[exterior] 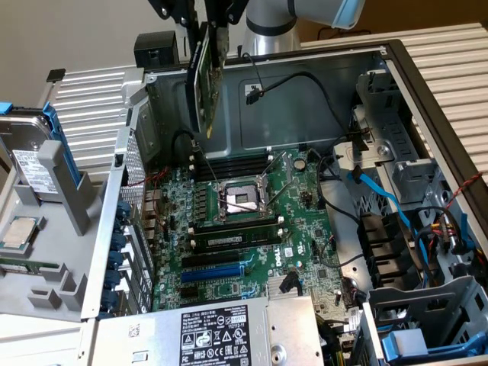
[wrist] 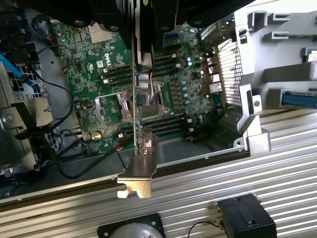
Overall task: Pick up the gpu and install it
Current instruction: 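Pick up the gpu and move the gpu toward the slot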
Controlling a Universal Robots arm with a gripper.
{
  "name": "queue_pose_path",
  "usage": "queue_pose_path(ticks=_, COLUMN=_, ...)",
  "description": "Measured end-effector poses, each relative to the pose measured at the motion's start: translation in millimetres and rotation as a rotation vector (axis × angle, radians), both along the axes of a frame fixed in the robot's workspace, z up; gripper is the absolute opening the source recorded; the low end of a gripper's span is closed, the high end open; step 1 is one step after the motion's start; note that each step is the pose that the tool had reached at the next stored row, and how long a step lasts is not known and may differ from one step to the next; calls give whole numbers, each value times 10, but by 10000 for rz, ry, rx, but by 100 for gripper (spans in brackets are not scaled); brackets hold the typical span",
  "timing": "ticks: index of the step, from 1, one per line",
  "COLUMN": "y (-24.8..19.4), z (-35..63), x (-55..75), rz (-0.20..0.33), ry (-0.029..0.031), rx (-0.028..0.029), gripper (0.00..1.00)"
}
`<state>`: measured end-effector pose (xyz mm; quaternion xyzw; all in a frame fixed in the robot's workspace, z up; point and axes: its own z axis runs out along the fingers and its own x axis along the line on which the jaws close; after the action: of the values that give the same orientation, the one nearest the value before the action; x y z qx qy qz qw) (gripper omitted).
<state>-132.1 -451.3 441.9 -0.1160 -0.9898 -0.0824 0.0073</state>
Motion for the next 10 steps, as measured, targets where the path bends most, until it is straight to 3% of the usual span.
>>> queue_pose_path(ticks=6, y=0, z=0, x=183, rz=174, ry=0, rx=0, gripper=27)
queue_pose_path(ticks=10, y=0, z=0, x=217, rz=191, ry=19, rx=1, gripper=27)
